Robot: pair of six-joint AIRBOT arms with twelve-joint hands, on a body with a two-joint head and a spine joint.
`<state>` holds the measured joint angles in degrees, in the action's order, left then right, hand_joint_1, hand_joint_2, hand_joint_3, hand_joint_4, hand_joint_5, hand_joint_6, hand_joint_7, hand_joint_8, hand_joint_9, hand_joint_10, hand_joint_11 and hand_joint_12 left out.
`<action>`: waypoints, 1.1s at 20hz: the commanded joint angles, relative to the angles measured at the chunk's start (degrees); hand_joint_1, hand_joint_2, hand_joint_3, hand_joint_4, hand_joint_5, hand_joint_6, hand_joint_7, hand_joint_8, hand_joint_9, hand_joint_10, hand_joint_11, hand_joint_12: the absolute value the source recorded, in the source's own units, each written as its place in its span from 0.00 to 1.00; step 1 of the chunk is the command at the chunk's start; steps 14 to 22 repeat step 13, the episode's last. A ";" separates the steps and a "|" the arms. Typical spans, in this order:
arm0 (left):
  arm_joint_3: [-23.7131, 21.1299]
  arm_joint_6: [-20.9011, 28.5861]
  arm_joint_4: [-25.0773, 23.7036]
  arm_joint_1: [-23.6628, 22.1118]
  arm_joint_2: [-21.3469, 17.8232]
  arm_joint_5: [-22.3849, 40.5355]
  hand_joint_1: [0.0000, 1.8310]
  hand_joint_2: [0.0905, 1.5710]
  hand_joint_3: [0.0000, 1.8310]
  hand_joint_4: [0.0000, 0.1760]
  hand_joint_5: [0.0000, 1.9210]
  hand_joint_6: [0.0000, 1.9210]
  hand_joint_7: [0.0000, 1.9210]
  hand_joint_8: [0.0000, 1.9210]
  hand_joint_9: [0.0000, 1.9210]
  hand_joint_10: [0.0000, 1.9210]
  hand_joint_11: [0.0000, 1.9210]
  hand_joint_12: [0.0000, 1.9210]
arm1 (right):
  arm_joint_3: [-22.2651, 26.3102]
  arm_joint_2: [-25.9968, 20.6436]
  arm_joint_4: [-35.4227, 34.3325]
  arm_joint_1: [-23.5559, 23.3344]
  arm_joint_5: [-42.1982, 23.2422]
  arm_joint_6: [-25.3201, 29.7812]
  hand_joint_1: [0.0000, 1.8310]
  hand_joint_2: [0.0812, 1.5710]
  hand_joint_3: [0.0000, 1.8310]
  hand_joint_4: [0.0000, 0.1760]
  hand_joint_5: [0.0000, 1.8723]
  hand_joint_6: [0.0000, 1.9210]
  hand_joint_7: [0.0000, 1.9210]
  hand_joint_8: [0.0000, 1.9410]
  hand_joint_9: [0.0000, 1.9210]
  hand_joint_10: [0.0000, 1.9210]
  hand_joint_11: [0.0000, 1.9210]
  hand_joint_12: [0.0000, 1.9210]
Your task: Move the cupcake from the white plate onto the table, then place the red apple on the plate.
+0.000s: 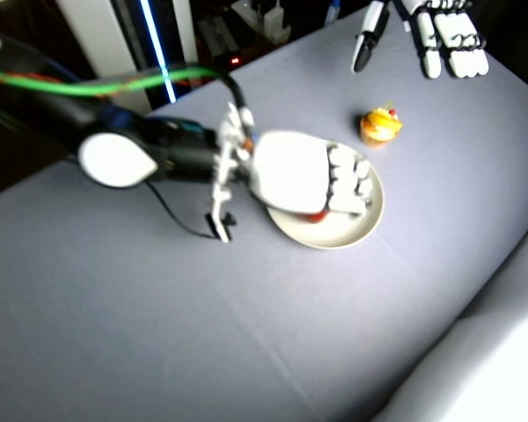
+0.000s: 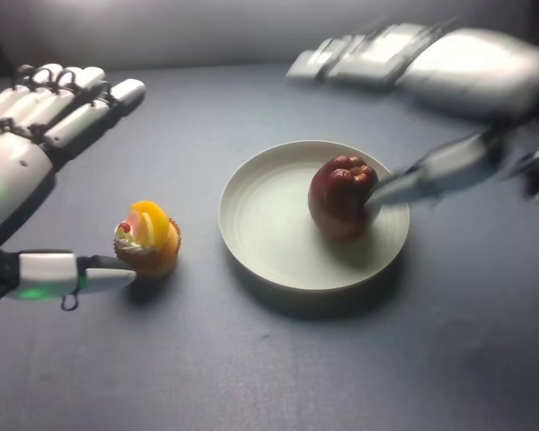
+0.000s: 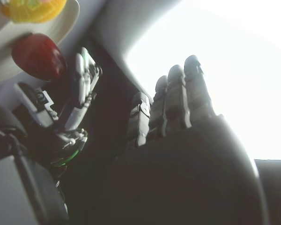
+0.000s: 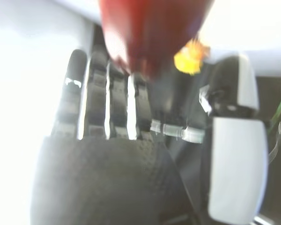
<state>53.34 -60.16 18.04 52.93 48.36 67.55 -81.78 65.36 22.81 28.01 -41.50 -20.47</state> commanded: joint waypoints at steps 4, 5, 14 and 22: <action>-1.12 1.97 -0.29 2.59 -1.23 12.91 0.44 0.49 0.00 1.00 0.00 0.00 0.00 0.00 0.00 0.00 0.00 0.00 | 5.33 -7.95 -14.55 10.48 -22.46 -1.18 0.41 0.52 0.01 1.00 0.00 0.00 0.00 0.00 0.00 0.00 0.00 0.00; -1.83 2.42 -0.29 3.48 -1.73 15.09 0.45 0.49 0.00 1.00 0.00 0.00 0.00 0.00 0.00 0.00 0.00 0.00 | 8.07 -10.39 -19.26 14.68 -29.07 -2.88 0.43 0.53 0.01 1.00 0.00 0.00 0.00 0.00 0.00 0.00 0.00 0.00; -3.73 9.36 -1.73 7.31 -3.34 28.36 0.36 0.54 0.00 0.75 0.00 0.00 0.07 0.00 0.07 0.00 0.12 0.06 | 17.88 -14.20 -34.45 35.04 -59.48 -5.68 0.46 0.56 0.01 1.00 0.00 0.00 0.00 0.00 0.00 0.00 0.01 0.00; -3.73 9.36 -1.73 7.31 -3.34 28.36 0.36 0.54 0.00 0.75 0.00 0.00 0.07 0.00 0.07 0.00 0.12 0.06 | 17.88 -14.20 -34.45 35.04 -59.48 -5.68 0.46 0.56 0.01 1.00 0.00 0.00 0.00 0.00 0.00 0.00 0.01 0.00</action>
